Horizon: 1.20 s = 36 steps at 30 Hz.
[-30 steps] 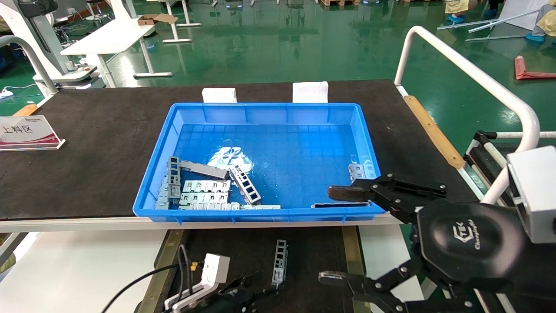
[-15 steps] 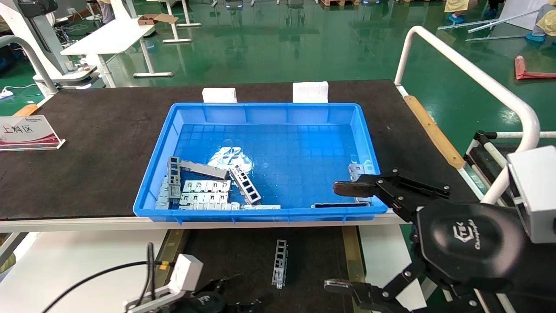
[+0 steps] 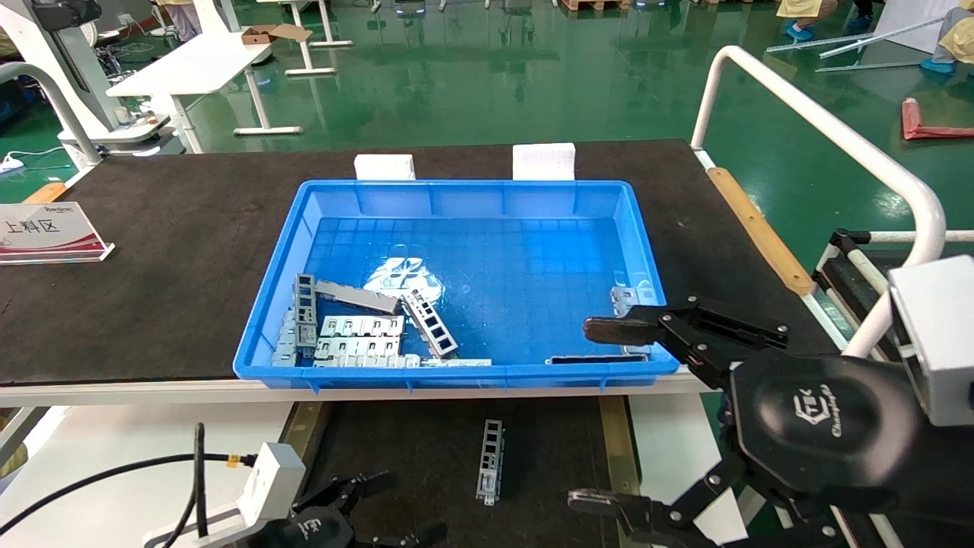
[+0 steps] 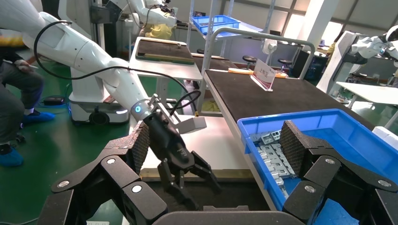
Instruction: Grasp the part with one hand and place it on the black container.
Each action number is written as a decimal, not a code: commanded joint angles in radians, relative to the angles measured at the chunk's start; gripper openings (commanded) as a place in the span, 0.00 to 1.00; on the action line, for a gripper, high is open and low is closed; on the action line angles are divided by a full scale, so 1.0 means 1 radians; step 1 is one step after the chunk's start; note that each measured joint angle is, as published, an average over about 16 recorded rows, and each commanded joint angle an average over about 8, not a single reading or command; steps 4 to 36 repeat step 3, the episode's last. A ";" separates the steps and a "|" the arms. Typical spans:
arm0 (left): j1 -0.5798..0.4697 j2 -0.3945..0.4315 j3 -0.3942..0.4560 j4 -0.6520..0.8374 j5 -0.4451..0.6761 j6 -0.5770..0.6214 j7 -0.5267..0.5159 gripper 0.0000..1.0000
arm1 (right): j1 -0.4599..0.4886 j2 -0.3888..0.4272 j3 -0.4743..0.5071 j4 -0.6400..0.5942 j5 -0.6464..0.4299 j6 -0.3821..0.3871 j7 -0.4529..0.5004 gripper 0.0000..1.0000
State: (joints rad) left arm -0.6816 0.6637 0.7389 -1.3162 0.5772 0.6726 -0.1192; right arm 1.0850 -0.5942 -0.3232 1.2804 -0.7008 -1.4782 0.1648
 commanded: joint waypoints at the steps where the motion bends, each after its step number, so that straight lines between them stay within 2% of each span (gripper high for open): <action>1: 0.015 -0.010 -0.025 -0.008 -0.016 0.006 0.031 1.00 | 0.000 0.000 0.000 0.000 0.000 0.000 0.000 1.00; 36: 0.017 -0.011 -0.030 -0.007 -0.021 0.007 0.036 1.00 | 0.000 0.000 0.000 0.000 0.000 0.000 0.000 1.00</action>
